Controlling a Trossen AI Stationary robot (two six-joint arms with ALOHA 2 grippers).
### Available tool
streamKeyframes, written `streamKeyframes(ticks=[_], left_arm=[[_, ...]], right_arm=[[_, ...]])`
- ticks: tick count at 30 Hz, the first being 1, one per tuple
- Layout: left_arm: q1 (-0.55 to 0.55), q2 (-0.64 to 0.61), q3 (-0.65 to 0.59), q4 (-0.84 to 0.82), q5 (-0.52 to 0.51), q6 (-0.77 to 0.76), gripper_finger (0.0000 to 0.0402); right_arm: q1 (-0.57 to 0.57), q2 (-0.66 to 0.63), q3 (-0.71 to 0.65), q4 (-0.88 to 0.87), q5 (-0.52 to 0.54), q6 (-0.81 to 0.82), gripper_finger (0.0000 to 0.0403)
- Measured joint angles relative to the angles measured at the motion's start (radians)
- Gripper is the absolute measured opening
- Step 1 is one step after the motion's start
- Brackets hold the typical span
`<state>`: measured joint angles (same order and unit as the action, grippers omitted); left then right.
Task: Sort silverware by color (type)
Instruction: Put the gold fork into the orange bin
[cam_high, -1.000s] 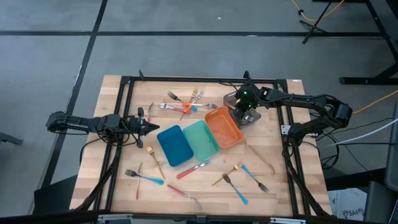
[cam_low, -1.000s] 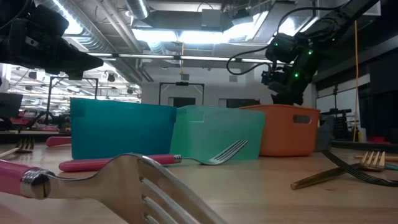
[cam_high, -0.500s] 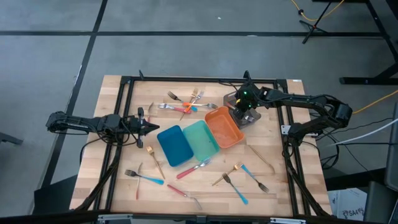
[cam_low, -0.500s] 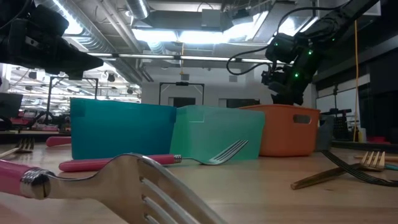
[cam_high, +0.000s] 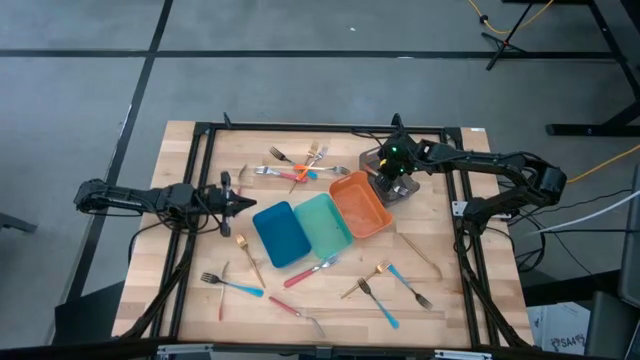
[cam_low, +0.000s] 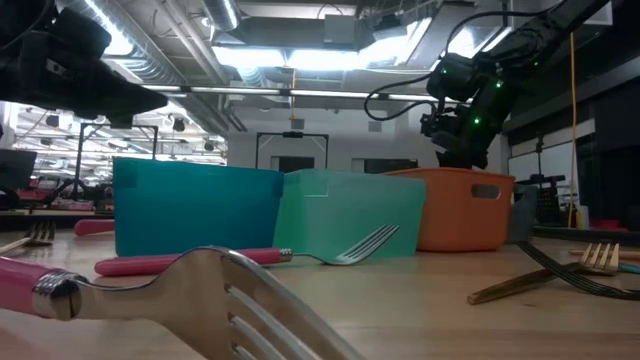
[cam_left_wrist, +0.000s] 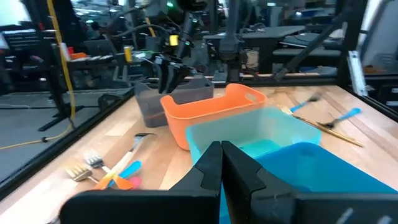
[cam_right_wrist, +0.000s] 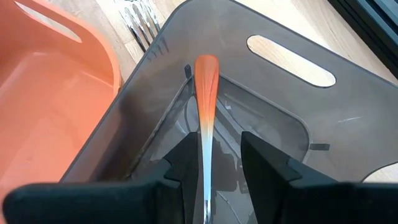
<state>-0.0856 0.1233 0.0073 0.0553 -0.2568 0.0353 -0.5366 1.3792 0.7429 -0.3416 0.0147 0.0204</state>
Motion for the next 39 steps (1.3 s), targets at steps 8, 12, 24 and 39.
streamKeyframes(ticks=[8, 12, 24, 39], left_arm=[[0.0, 0.0, 0.0, 0.006, -0.071, 0.0, 0.0], [0.0, 0.0, 0.0, 0.006, -0.071, 0.0, 0.0], [0.0, 0.0, 0.0, 0.005, -0.072, -0.001, 0.0], [0.0, 0.0, 0.0, 0.005, -0.072, -0.013, 0.0]], right_arm=[[0.0, -0.007, 0.001, -0.005, 0.0, 0.0, 0.0113], [0.001, -0.043, 0.05, -0.083, -0.035, 0.002, 0.0113], [0.253, -0.24, 0.193, -0.331, 0.008, 0.174, 0.0113], [0.835, -0.29, 0.206, -0.544, 0.227, 0.75, 0.0113]])
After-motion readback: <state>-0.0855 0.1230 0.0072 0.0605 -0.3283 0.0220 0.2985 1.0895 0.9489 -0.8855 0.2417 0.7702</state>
